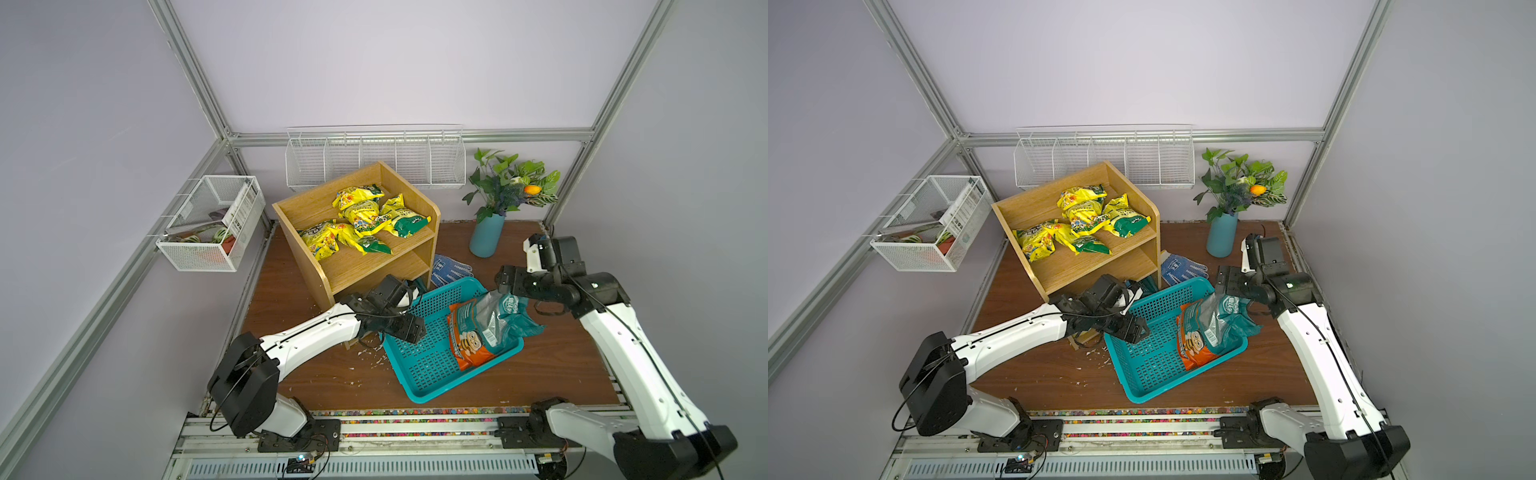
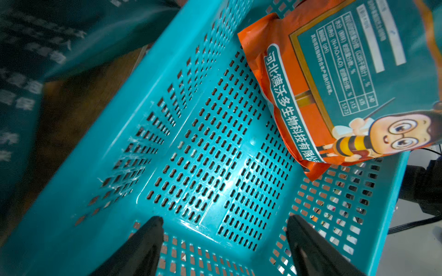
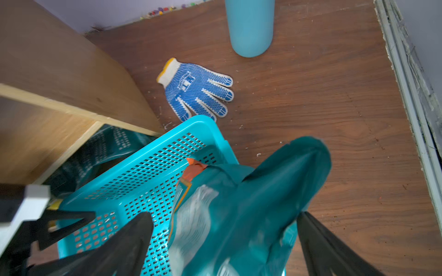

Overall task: Take down the fertilizer bag from the shelf
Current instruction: Place the fertilizer bag in the storage box.

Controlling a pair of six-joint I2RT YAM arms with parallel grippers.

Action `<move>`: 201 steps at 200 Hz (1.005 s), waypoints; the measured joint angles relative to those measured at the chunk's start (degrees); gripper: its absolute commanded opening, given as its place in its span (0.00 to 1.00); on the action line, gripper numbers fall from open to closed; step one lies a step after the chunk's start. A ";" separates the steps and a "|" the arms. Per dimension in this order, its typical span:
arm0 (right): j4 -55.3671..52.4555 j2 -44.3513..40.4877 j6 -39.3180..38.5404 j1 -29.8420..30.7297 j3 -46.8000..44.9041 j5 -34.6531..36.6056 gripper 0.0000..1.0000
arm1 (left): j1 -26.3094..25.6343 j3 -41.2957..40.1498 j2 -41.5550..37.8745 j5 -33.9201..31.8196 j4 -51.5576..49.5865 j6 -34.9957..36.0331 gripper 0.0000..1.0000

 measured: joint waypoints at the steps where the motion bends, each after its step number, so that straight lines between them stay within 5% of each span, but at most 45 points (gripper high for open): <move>1: 0.11 0.15 0.11 0.00 0.00 0.02 0.92 | 0.00 0.00 0.00 0.00 0.00 0.00 0.86; 39: 4.31 1.29 1.84 0.00 -2.43 0.83 0.67 | 0.00 -0.02 -0.09 -0.81 0.50 -0.20 0.86; 82: 5.97 1.29 2.01 -0.22 -4.90 0.61 0.14 | 0.00 -1.49 -0.26 -1.14 1.16 -0.31 0.86; 100: 5.95 1.25 2.14 -0.22 -5.05 0.31 0.00 | 0.00 -1.97 -0.26 -1.51 0.94 -0.28 0.86; 149: 7.02 0.81 -0.04 1.07 -3.15 -5.66 0.00 | 0.00 -2.19 -0.28 -2.45 1.07 -0.28 0.86; 201: 4.37 6.12 -5.95 6.78 11.58 -8.41 0.00 | 0.00 -2.21 -0.28 -2.73 1.16 -0.31 0.86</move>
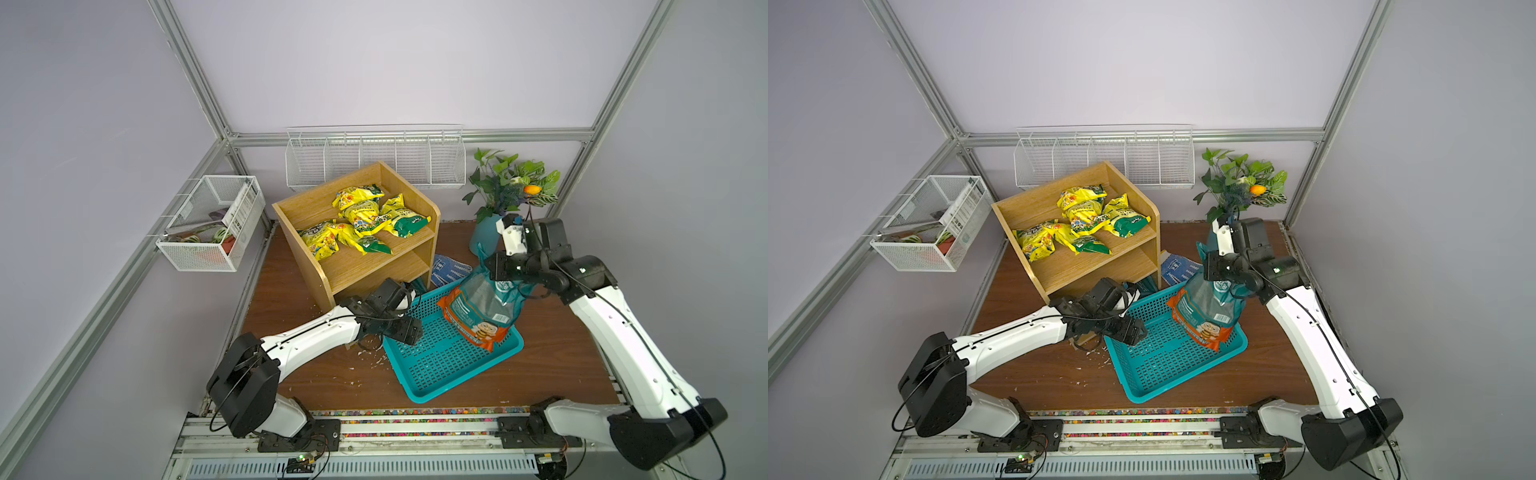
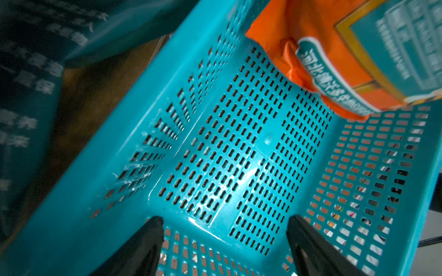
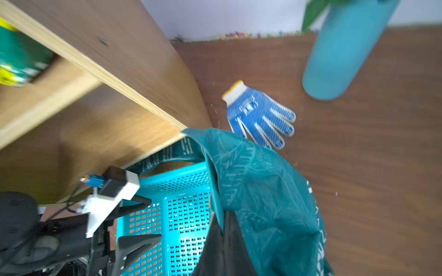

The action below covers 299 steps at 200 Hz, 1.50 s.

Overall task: Take down the fertilizer bag from the shelf
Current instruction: Place the fertilizer bag in the storage box, then move the storage box to the center of the board.

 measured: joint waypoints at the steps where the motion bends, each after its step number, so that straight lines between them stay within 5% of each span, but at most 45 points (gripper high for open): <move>1: 0.00 0.04 -0.07 0.00 0.13 0.04 0.00 | 0.00 0.00 0.00 -0.02 0.00 0.02 0.86; 90: 5.03 -1.33 0.13 0.11 -10.69 4.13 0.00 | 0.00 -0.07 0.00 -0.63 0.00 0.00 0.86; 132: 7.43 -2.56 1.36 0.11 -11.34 5.53 0.51 | 0.00 0.09 -0.02 -1.20 -0.31 0.02 0.87; 153: 8.17 -2.91 1.86 0.13 -9.99 5.31 0.60 | 0.00 0.61 -0.26 -1.22 -1.42 0.00 0.87; 228: 7.50 -1.97 0.94 11.45 6.73 7.34 0.60 | 0.00 11.39 -6.69 1.44 -4.59 -0.02 0.88; 299: 10.97 -0.35 6.60 26.71 -11.56 7.32 0.61 | -0.52 12.87 -19.96 -0.46 -9.25 0.02 0.88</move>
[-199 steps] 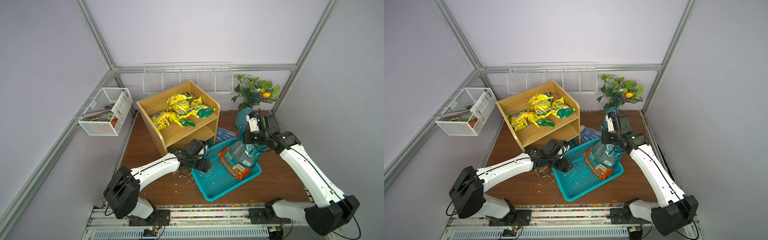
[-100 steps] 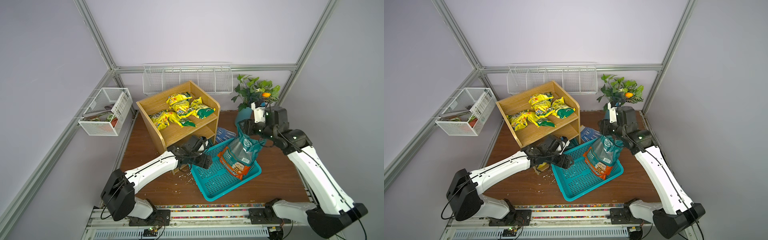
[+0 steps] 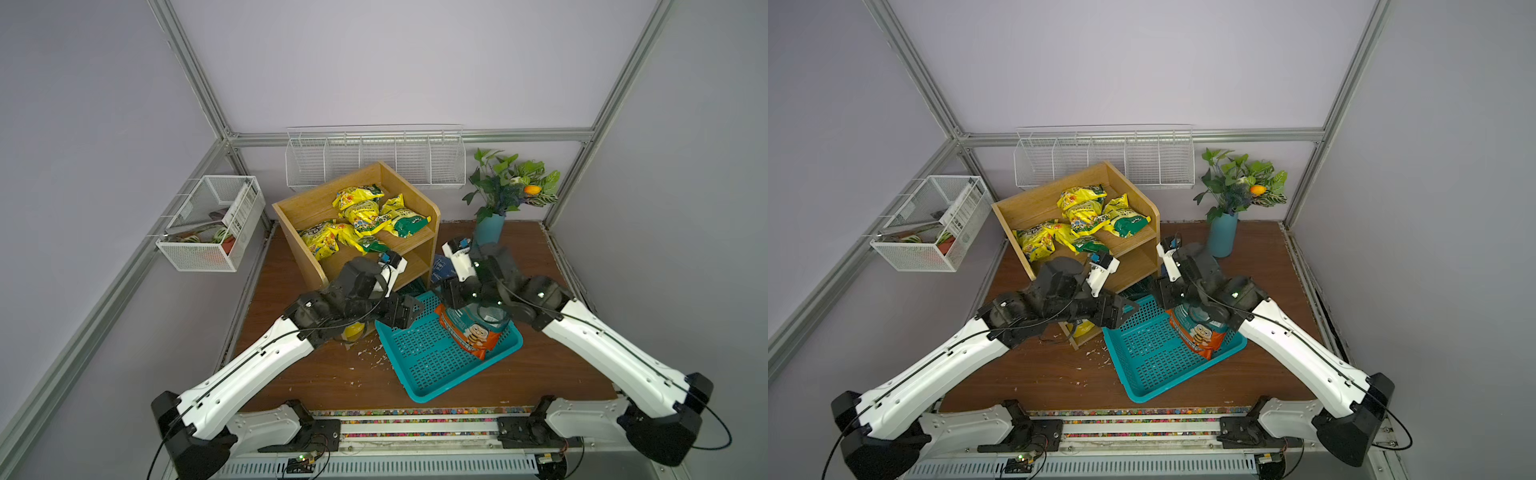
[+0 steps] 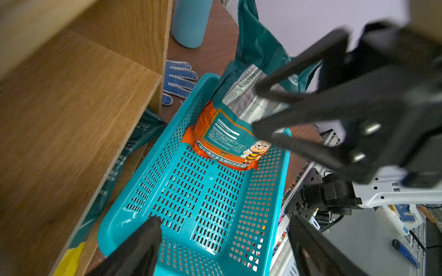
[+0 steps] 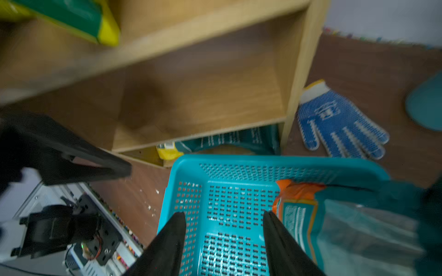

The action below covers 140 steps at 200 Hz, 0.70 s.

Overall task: Take down the fertilizer bag from the shelf
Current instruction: Move the storage box to the center of the board.

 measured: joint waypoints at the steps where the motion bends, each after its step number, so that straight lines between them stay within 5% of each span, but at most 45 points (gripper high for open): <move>1: 0.04 0.04 0.07 0.15 -0.15 -0.02 0.61 | 0.00 -0.02 -0.17 -0.09 0.00 0.00 0.88; 34: 2.91 6.29 2.43 10.36 -2.75 0.76 0.73 | 0.00 -1.75 -8.04 -5.31 0.11 -0.13 0.92; 81: 5.49 17.53 2.58 19.32 -2.67 5.09 0.74 | -0.15 -7.78 -18.71 -17.20 1.86 -2.43 0.99; 140: 5.03 28.63 4.59 21.40 2.64 9.29 0.54 | -0.76 -15.21 -29.40 -25.29 4.81 -5.79 1.00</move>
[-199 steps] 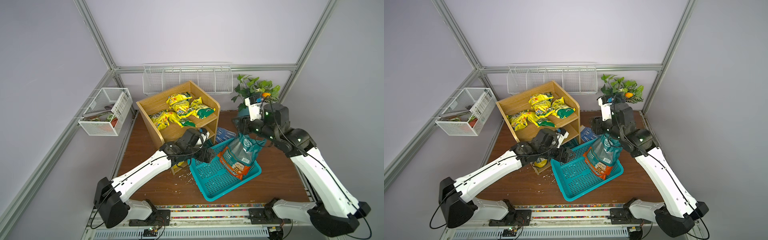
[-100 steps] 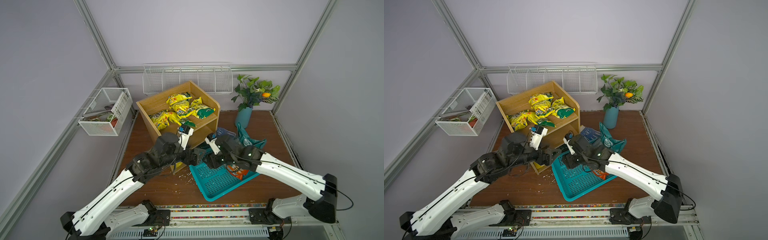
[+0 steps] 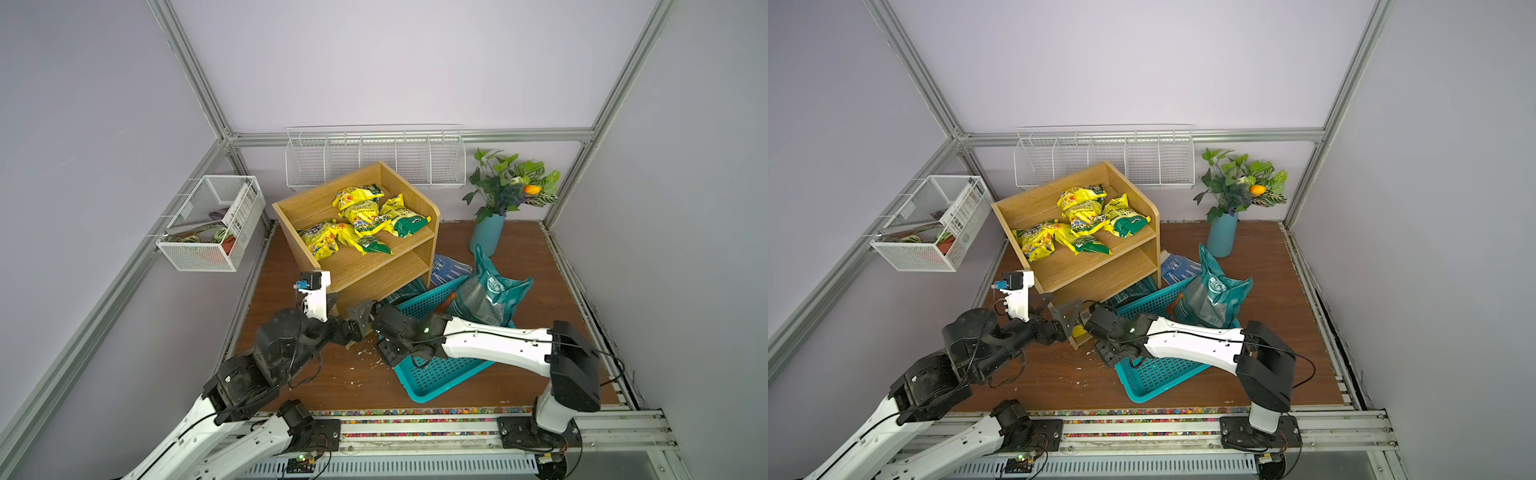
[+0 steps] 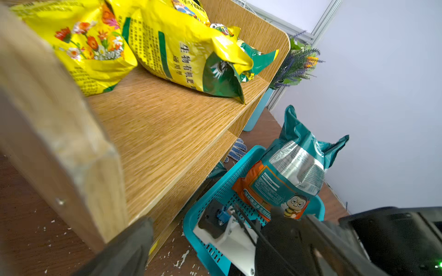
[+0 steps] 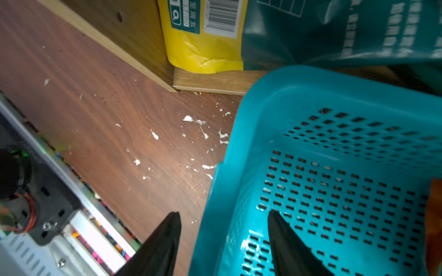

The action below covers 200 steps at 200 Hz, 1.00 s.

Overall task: Take down the fertilizer bag from the shelf
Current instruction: Move the storage box to the center of the board.

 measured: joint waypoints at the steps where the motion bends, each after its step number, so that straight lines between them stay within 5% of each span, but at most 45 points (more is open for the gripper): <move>1: -0.02 0.07 0.13 0.00 0.04 0.04 0.53 | 0.00 -0.02 -0.04 -0.04 0.02 -0.04 1.00; 40: -1.70 1.38 4.81 0.26 1.49 1.57 0.22 | 0.00 -0.09 0.37 -0.20 0.55 -0.24 1.00; 83: -0.79 -1.79 10.62 -2.23 -2.58 1.57 0.22 | 0.00 -0.09 2.82 0.61 2.14 -0.04 1.00; 145: 0.55 -13.05 10.67 -13.57 -14.78 3.50 0.24 | 0.00 0.79 7.04 2.12 2.99 2.19 1.00; 200: -1.57 -18.25 10.36 -21.73 -18.95 4.02 0.41 | 0.00 0.90 8.55 1.81 2.89 3.48 1.00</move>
